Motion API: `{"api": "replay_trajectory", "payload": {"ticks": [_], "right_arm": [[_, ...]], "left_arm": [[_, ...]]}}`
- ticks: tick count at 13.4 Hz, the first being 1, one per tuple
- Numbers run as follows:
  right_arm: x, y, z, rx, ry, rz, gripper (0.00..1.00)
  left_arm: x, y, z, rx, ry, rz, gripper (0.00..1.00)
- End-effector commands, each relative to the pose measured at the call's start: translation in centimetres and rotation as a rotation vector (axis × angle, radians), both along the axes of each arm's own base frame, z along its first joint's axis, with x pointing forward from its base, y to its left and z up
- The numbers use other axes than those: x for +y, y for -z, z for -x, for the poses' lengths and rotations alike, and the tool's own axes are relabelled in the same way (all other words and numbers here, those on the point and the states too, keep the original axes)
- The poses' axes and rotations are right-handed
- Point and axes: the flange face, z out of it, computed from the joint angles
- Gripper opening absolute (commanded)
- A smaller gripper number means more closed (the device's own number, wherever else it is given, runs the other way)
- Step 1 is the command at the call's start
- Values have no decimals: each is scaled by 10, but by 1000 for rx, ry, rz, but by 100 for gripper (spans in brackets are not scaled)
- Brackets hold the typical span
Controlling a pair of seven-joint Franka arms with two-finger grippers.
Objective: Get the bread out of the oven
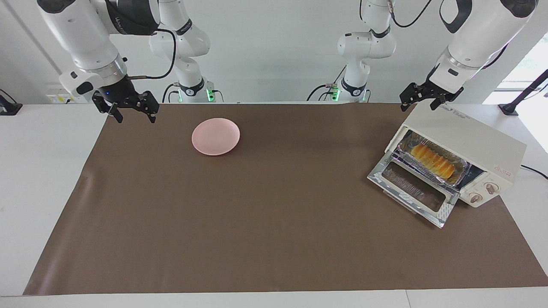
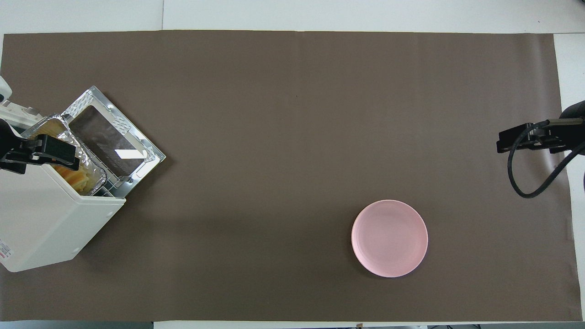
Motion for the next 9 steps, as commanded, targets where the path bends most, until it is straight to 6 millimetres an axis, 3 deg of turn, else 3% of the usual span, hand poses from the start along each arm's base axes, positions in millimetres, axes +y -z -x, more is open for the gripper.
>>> {"api": "replay_trajectory", "payload": {"ticks": [1,9], "right_arm": [[0,-2,5,10,14,-16,100],[-1,-3,6,9,11,-16,100]], "left_arm": [[5,-6,4,-19,4,4,100],[1,-8,3,-35,-5,-8,100]]}}
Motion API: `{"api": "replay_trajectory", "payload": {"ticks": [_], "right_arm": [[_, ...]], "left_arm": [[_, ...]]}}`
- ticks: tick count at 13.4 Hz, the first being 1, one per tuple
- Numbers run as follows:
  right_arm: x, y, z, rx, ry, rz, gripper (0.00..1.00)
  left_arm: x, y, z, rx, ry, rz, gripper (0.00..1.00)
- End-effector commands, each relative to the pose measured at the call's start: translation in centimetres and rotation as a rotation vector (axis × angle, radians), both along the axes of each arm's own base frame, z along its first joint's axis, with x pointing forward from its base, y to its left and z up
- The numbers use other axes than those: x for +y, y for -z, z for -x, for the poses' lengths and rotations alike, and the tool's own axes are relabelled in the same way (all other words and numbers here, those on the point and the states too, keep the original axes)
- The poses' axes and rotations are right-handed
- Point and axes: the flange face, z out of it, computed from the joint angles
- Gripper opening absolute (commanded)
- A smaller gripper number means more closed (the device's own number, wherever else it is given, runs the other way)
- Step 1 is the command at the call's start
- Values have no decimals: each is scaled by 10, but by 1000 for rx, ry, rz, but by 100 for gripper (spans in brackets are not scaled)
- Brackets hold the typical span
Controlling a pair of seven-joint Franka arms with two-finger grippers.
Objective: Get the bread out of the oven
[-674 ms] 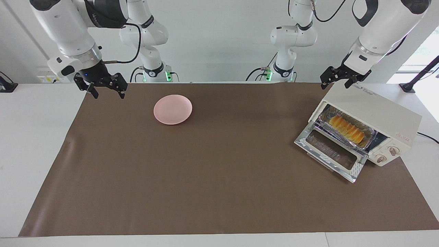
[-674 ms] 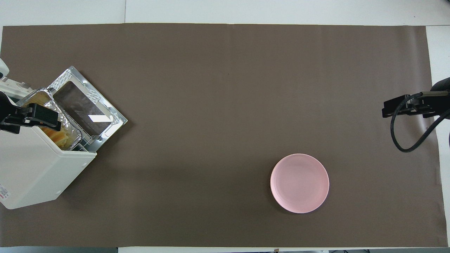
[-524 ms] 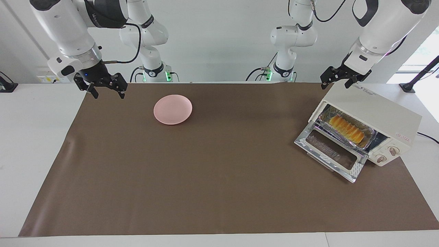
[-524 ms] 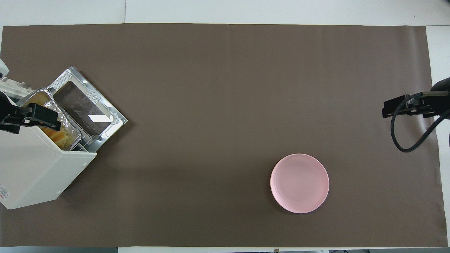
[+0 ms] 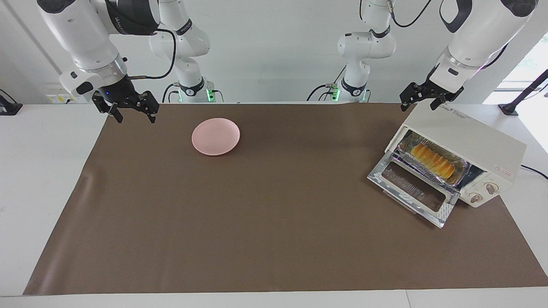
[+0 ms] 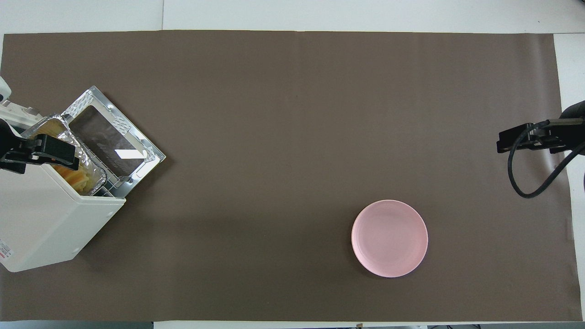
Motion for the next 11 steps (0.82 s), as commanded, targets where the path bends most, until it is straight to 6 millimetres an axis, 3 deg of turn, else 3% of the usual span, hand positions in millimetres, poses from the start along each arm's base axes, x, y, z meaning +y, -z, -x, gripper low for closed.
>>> {"api": "replay_trajectory", "payload": {"ticks": [1,3,5,6,9,11], "right_arm": [[-1,-3,5,7,11,-16,100],[-1,-3,5,9,15,-16,100],[-1,-3,6,10,20,-16,100],[-1,-2,6,10,18,-16,100],[0,5,10,16,12,-17,100],[1,6,11,21,6,-18,100]], "left_arm": [[2,-8,-2,-61,-18,-49,100],[2,-9,-10,-72,-27,-42,100],[3,14,-50,-34,-116,-41,100],[3,23,-64,-34,-241,-56,100],[-5,84,-105,-54,-524,-146,100],[4,104,-122,-109,-631,-146,100]]}}
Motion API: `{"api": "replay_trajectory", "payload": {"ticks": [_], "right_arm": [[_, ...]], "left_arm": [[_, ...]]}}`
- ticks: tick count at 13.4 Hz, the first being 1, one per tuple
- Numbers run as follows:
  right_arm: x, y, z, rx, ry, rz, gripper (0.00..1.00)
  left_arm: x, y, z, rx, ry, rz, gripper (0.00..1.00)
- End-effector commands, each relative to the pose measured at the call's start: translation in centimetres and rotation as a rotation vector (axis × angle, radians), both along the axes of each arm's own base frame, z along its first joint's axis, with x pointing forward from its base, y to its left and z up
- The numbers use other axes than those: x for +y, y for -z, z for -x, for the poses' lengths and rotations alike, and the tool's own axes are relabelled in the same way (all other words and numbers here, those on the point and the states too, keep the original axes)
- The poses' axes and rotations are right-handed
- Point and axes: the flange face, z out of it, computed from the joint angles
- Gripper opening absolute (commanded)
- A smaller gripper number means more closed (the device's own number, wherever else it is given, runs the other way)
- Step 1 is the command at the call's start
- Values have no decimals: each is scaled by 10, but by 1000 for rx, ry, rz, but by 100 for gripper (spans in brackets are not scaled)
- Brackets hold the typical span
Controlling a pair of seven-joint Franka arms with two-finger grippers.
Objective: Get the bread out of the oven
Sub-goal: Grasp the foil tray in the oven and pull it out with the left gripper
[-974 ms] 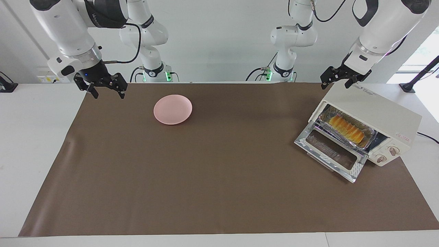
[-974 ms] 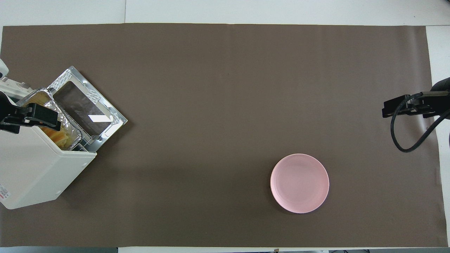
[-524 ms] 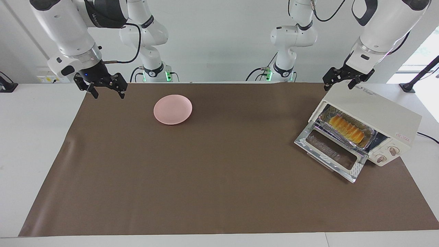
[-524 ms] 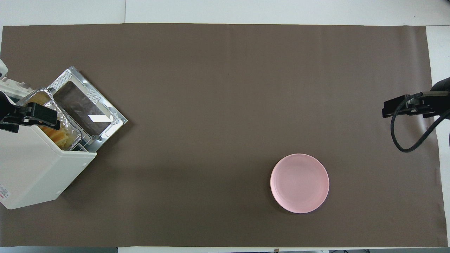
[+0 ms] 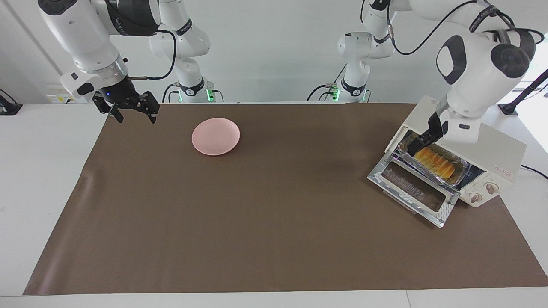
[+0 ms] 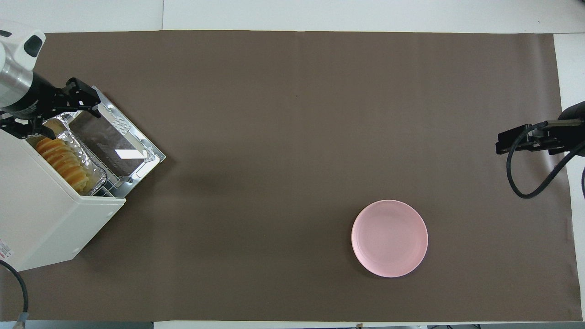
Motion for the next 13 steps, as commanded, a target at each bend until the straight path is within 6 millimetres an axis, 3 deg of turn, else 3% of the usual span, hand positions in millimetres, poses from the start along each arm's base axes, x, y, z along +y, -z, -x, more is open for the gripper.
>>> {"api": "replay_trajectory", "payload": {"ticks": [1,2,3,5,8,10,13], "right_arm": [[0,2,10,11,5,-16,100],[1,4,11,14,3,-17,100],[2,2,12,11,2,-16,100],[2,2,11,6,3,-17,100],[3,1,11,3,5,-17,100],[3,1,11,3,3,-17,100],[4,6,12,12,0,-18,100]], "left_arm": [[18,26,-16,-37,-117,-54,100],[39,45,-9,-23,-154,-88,100],[44,56,-3,-39,-182,-102,100],[45,94,9,-30,-178,-124,100],[46,124,18,-53,-195,-118,100],[56,135,25,-52,-207,-115,83],[54,135,30,-22,-203,-122,16]]}}
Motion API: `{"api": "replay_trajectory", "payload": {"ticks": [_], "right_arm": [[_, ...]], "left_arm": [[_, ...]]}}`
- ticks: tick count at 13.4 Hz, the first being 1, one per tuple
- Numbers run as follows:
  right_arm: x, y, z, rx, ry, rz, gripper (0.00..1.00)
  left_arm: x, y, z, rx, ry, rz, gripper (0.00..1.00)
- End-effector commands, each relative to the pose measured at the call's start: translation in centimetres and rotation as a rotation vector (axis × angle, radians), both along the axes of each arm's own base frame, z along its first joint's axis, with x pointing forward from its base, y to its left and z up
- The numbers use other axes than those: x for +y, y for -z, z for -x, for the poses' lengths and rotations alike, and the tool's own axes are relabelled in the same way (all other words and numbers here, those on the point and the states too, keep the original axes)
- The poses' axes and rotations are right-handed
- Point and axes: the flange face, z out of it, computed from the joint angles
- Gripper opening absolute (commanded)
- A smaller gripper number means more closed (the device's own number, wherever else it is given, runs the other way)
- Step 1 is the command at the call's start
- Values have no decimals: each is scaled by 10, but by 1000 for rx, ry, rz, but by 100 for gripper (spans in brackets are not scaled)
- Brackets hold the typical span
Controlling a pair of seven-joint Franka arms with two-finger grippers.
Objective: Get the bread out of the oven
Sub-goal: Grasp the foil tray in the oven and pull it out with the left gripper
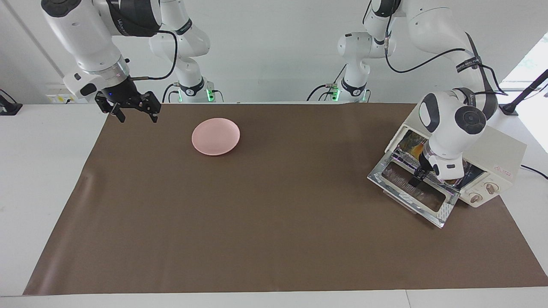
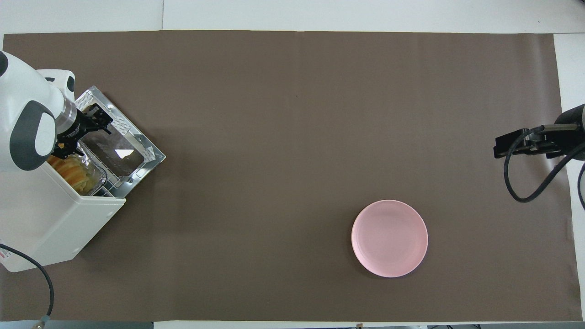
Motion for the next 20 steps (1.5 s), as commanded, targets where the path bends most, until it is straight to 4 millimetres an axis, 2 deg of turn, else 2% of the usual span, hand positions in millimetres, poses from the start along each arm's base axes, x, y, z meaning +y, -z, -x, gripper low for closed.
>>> {"api": "replay_trajectory", "payload": {"ticks": [1,5,8,9,11,14,16,18,19,20], "right_arm": [[3,2,9,3,2,-17,100],[3,2,10,4,4,-17,100],[1,2,10,6,5,-17,100],[0,2,10,7,7,-17,100],[-1,1,9,-7,10,-17,100],[-2,0,6,-22,6,-17,100],[-4,1,7,-16,9,-17,100],[-13,9,9,-6,24,-18,100],[-14,15,11,-5,32,-20,100],[-20,26,11,-28,54,-20,100]], "left_arm": [[5,-7,16,11,-7,-21,0],[11,-12,19,73,134,-69,0],[-11,-53,-24,-25,154,-52,0],[-31,-64,-39,-38,164,-25,0],[-89,-86,-56,-60,207,45,0],[-216,-110,-51,-81,319,207,0],[-304,-113,-19,-73,393,279,0],[-390,-100,28,-51,500,306,0],[-425,-84,50,-43,545,320,0],[-462,-54,74,-23,600,314,0]]}}
